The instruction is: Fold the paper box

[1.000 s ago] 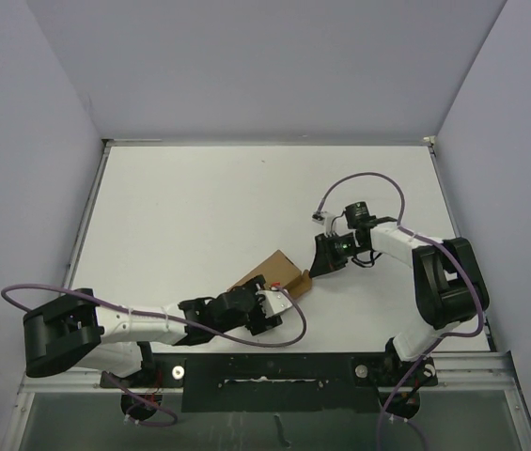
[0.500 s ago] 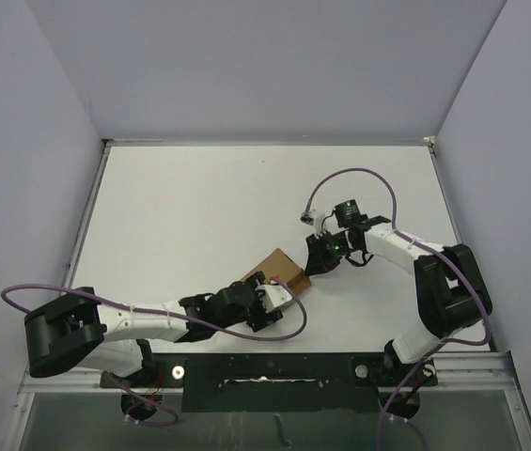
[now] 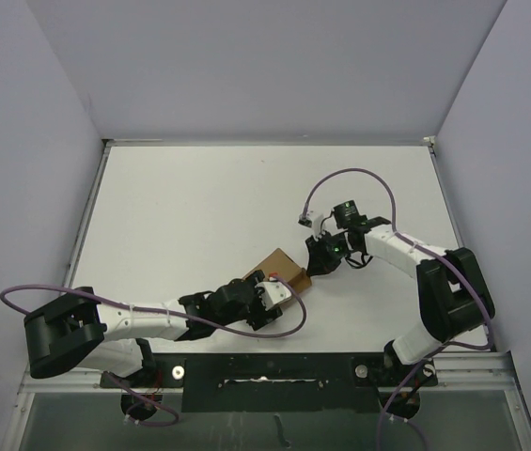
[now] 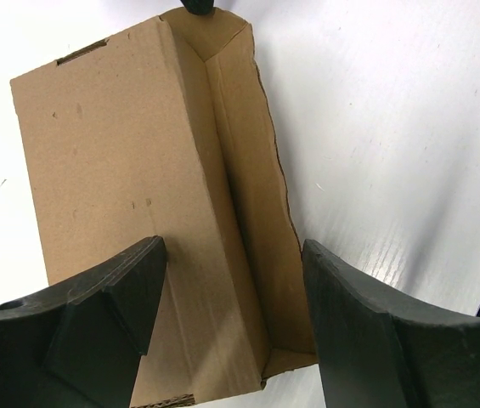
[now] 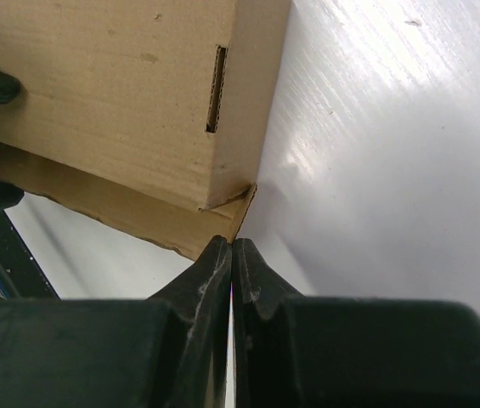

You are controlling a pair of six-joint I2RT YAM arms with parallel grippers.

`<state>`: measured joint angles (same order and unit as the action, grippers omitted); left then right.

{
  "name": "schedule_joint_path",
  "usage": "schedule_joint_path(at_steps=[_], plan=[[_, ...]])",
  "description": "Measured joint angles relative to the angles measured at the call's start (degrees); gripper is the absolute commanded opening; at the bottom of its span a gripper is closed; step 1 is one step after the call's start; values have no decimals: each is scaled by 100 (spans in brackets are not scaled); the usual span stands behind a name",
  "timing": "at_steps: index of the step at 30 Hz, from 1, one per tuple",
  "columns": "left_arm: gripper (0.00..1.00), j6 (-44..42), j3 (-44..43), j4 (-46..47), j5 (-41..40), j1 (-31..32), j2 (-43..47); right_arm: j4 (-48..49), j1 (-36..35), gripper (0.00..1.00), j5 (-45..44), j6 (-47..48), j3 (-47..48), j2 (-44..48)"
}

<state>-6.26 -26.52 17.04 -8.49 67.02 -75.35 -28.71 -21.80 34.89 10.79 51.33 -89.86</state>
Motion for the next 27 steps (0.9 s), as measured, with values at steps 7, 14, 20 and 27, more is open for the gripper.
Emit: schedule_joint_path(at_steps=[7, 14, 20, 27], plan=[[62, 28, -28, -28, 46, -39, 0, -136, 0, 0, 31, 168, -22, 55], [61, 68, -48, -39, 101, -72, -11, -181, 9, 15, 48, 225, -26, 55], [61, 70, -59, -24, 140, -76, -48, -177, 212, 31, 151, 42, -26, 55], [61, 70, -114, -7, 155, -76, -114, -136, 280, 32, 227, -127, -9, 35]])
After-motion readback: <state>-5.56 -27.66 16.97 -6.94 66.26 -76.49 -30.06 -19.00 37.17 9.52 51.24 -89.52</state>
